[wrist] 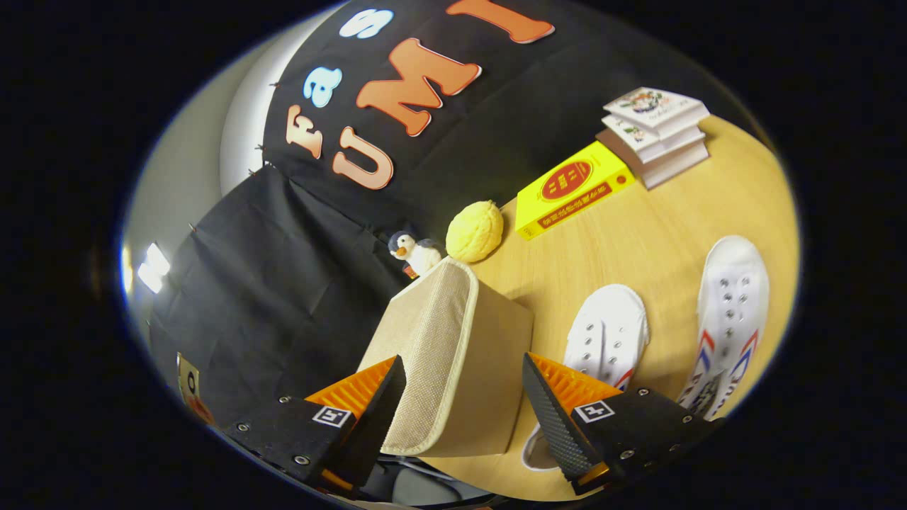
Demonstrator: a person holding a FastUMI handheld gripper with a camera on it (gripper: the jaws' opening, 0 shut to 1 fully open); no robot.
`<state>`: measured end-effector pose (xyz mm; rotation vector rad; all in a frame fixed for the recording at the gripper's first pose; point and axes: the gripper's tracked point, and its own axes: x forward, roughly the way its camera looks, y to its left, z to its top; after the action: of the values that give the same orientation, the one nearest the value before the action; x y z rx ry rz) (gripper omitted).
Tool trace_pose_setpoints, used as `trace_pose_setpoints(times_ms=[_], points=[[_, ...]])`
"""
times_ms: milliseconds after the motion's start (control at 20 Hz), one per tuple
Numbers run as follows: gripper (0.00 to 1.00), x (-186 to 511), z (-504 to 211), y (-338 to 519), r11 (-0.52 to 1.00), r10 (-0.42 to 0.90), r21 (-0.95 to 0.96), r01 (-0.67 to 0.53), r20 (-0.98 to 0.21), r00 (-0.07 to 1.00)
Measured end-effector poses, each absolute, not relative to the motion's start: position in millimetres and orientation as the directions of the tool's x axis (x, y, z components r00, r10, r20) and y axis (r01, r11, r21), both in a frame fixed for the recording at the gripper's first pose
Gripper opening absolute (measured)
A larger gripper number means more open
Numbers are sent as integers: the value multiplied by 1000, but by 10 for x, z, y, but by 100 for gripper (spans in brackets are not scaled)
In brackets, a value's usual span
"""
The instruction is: Open the storage box then place both shoes into the box .Put the left shoe in first, then the right shoe, with the right side of both shoes facing outward in a uniform manner.
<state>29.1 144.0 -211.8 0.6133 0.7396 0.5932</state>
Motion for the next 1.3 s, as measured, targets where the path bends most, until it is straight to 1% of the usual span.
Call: trace_pose_setpoints(times_ms=[250,500,600,650,700,750,800,850,900,950,1050,1150,1200,1300], points=[[98,295,-2158,1778,489,792,848,-203,-335,511],[96,280,-2260,1958,398,837,908,-129,-302,456],[92,285,-2202,1985,360,846,927,-106,-276,456],[82,302,-2158,1965,353,843,930,-102,-269,466],[76,301,-2136,1927,357,836,929,-100,-270,479],[64,304,-2076,1907,349,833,932,-99,-260,489],[55,301,-1993,1888,332,833,938,-98,-243,497],[39,290,-1884,1872,320,830,941,-106,-225,511],[31,294,-1778,1855,321,821,940,-120,-213,529],[20,273,-1658,1866,326,817,934,-147,-200,541],[12,205,-1436,1946,344,819,918,-196,-191,542],[6,163,-1178,2089,347,821,908,-236,-173,544],[4,160,-1060,2194,346,824,903,-256,-162,543],[4,136,-863,2416,351,827,891,-288,-151,542]])
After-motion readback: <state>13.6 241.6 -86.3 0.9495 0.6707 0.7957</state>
